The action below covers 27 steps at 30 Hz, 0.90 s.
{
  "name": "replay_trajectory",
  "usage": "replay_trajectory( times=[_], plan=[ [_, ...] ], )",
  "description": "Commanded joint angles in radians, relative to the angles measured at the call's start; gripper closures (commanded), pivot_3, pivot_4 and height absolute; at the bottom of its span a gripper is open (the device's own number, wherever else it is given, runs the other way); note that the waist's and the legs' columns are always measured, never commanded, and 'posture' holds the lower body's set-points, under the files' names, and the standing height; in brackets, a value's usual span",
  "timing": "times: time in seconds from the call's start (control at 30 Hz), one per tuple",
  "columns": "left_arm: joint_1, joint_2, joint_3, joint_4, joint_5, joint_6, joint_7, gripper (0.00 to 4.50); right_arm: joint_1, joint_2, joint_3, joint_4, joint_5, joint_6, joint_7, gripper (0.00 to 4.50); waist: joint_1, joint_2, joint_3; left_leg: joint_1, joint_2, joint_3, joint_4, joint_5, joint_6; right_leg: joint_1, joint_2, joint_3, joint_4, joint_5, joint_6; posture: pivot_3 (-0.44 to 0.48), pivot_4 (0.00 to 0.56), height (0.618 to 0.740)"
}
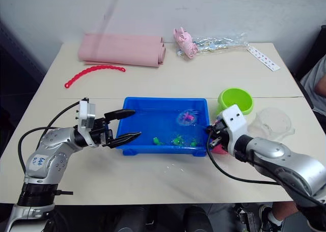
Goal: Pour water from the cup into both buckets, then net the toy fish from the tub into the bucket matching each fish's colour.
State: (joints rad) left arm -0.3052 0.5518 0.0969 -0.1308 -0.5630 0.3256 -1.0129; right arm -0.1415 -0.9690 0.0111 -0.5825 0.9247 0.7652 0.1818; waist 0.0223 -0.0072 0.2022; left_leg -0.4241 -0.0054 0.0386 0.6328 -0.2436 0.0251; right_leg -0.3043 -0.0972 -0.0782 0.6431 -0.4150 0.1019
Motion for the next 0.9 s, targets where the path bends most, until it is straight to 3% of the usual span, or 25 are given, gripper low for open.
replay_trajectory(
  times=[0.03, 0.43, 0.9],
  plan=[
    [-0.008, -0.001, 0.001, 0.006, -0.010, -0.017, -0.024, 0.02, 0.051, -0.001, -0.097, -0.072, -0.089, -0.083, 0.078, 4.50, 0.001, 0.000, 0.000, 0.000, 0.000, 0.000, 0.000, 0.000, 0.000, 0.000, 0.000, 0.000, 0.000, 0.000, 0.000, 0.000, 0.150, 0.740],
    [-0.115, -0.058, -0.069, 0.042, 0.015, -0.052, -0.052, 0.02, 0.362, 0.090, -0.387, -0.162, -0.227, -0.274, 0.312, 4.50, 0.004, 0.000, 0.000, 0.001, 0.000, 0.000, 0.000, 0.002, -0.001, 0.001, 0.000, 0.000, 0.000, 0.000, 0.000, 0.000, 0.150, 0.740],
    [-0.222, -0.088, -0.094, 0.110, -0.008, -0.023, -0.117, 0.02, 0.684, 0.260, -0.880, -0.160, -0.273, -0.536, 0.641, 4.50, 0.004, 0.000, 0.000, 0.003, -0.001, 0.000, -0.001, 0.004, -0.001, 0.001, 0.001, 0.001, 0.000, 0.000, 0.000, 0.000, 0.150, 0.740]
  ],
)
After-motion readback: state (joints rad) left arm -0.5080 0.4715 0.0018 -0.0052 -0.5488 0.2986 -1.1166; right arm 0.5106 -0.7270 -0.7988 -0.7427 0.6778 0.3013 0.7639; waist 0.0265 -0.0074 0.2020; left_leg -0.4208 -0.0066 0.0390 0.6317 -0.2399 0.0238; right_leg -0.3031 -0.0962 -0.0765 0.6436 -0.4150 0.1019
